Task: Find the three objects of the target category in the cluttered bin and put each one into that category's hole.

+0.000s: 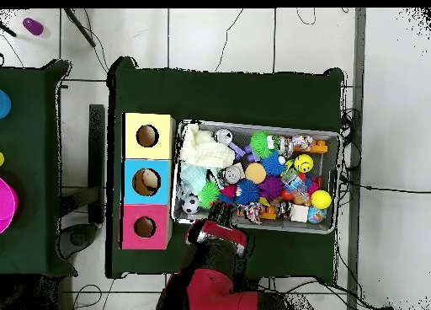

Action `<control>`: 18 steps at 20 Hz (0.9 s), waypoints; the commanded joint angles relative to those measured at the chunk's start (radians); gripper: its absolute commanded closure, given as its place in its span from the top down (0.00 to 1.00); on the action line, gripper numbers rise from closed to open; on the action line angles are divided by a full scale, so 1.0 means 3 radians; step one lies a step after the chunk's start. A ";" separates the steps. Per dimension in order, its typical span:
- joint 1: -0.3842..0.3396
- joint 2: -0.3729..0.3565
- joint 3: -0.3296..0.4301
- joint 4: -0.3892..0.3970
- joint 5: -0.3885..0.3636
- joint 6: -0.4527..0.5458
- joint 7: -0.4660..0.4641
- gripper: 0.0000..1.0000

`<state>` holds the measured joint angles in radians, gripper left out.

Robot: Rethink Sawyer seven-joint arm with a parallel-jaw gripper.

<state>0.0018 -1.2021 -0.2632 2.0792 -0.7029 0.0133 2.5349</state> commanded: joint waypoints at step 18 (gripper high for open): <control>-0.1267 -0.0417 0.1685 0.0589 0.0093 0.0925 -0.1243 1.00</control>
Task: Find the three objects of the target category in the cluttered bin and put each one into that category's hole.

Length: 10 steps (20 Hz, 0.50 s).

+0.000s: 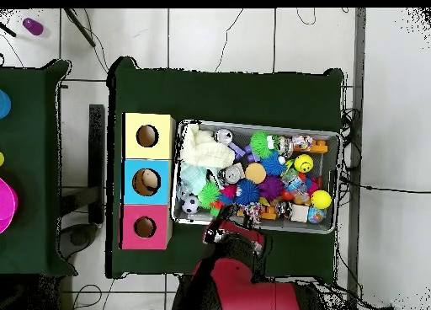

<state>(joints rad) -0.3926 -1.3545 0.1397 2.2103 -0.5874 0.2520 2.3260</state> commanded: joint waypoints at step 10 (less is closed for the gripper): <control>0.1433 0.1399 -0.1239 -0.0793 -0.1181 -0.0809 0.0790 1.00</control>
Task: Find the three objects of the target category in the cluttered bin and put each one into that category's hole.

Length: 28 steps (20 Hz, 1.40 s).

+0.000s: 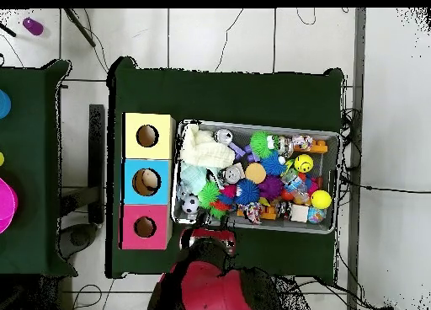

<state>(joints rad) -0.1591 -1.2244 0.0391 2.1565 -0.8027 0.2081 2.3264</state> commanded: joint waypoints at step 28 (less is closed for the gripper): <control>0.0932 0.2905 -0.1782 -0.1262 0.1518 -0.2646 0.0031 1.00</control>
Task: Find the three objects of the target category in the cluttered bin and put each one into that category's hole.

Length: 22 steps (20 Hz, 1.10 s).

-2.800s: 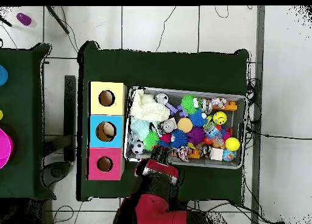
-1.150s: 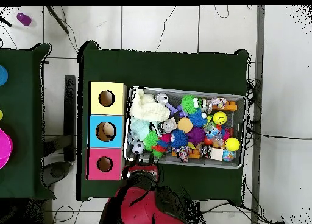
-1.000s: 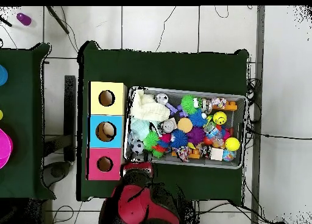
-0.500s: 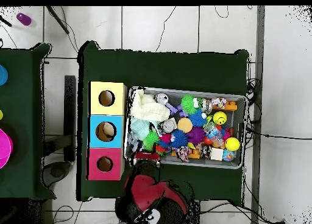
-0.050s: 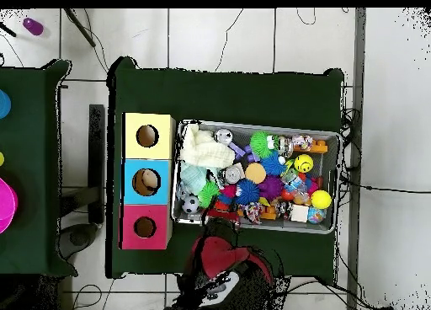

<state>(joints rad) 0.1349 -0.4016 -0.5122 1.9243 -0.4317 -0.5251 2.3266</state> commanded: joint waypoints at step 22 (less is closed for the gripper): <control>-0.0044 0.0040 0.0329 -0.0888 0.0494 0.0518 0.0227 1.00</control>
<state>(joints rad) 0.1342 -0.3989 -0.5309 1.7704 -0.3485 -0.4574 2.3266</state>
